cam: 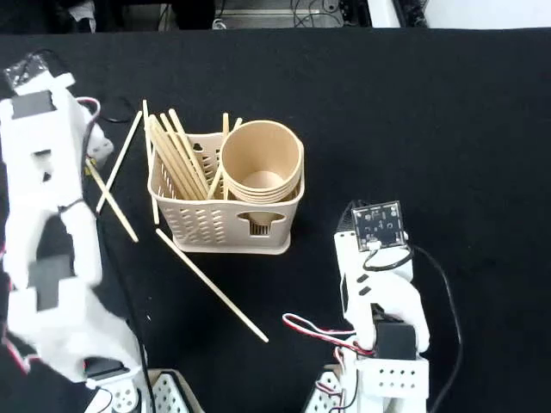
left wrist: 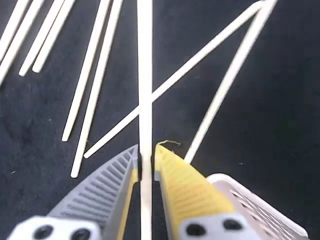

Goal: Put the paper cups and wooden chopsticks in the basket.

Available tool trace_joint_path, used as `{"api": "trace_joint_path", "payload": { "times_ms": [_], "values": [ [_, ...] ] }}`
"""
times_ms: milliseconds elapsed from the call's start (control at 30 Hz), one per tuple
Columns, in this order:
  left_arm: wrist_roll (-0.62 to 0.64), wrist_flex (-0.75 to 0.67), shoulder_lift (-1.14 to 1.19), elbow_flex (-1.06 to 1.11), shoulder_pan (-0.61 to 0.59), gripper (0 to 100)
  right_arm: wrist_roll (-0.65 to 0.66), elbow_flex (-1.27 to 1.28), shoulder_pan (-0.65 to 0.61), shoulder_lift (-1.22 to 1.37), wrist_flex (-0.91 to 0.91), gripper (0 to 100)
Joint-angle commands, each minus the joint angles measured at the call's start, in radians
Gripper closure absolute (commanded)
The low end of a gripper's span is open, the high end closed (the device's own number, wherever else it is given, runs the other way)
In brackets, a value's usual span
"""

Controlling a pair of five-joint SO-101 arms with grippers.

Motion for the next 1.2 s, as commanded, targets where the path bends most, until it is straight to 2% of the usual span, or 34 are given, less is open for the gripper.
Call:
{"api": "trace_joint_path", "payload": {
  "times_ms": [0, 200, 367, 500, 600, 700, 800, 967, 1167],
  "values": [
    [-0.002, -0.227, -0.356, 0.311, 0.025, 97, 0.006, -0.004, -0.012, -0.068, 0.003, 98.3],
    [0.002, -0.512, -0.741, 0.670, 0.031, 97, 0.006, -0.004, -0.012, -0.068, 0.003, 98.3],
    [-0.003, -0.755, -1.074, 0.926, 0.104, 97, 0.006, -0.004, -0.012, -0.068, 0.003, 98.3],
    [-0.005, -0.977, -1.339, 1.072, 0.183, 97, 0.006, -0.004, -0.012, -0.068, 0.003, 98.3],
    [-0.005, -1.077, -1.514, 1.135, 0.223, 97, 0.006, -0.004, -0.012, -0.068, 0.003, 98.3],
    [-0.011, -1.082, -1.656, 1.152, 0.254, 97, 0.006, -0.004, -0.012, -0.068, 0.003, 98.3],
    [-0.089, -1.054, -1.743, 1.158, 0.318, 97, 0.006, -0.004, -0.012, -0.068, 0.003, 98.3],
    [-0.158, -1.049, -1.763, 1.233, 0.456, 97, 0.006, -0.004, -0.012, -0.068, 0.003, 98.3],
    [-0.164, -1.051, -1.729, 1.406, 0.456, 96, 0.006, -0.004, -0.012, -0.068, 0.003, 98.3]
  ]
}}
